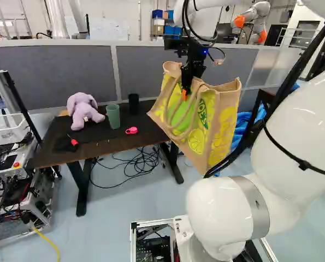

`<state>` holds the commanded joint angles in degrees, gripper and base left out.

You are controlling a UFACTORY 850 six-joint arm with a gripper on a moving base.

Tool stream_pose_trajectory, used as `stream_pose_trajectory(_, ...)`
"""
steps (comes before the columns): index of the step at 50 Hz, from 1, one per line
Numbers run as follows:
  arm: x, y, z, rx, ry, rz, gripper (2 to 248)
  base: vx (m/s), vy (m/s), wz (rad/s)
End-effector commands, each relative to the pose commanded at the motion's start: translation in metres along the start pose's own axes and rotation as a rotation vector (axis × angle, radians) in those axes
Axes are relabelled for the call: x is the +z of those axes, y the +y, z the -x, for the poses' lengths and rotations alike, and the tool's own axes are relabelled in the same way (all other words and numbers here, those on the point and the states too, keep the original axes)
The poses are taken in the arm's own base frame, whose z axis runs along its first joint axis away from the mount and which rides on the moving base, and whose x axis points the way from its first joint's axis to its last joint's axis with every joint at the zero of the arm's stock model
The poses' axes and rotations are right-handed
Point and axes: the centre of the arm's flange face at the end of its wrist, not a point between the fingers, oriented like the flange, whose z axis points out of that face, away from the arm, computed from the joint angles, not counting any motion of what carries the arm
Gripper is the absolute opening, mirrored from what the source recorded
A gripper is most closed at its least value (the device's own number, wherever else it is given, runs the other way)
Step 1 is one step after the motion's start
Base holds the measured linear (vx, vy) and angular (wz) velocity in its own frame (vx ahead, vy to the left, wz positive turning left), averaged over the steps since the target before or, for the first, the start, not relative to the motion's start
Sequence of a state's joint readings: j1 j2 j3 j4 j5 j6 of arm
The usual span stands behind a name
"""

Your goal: Pick up the bag on the ground and place it on the table

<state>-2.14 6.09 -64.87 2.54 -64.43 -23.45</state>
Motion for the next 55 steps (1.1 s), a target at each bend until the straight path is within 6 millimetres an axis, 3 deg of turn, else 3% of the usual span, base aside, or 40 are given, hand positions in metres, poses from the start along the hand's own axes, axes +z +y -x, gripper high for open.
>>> stream_pose_trajectory(31,0.0,0.0,0.0,0.0,0.0,0.0,22,0.145,0.001,-0.017)
stream_pose_trajectory(55,0.001,0.005,-0.011,0.0,-0.002,-0.001,22,0.01,0.001,-0.001)
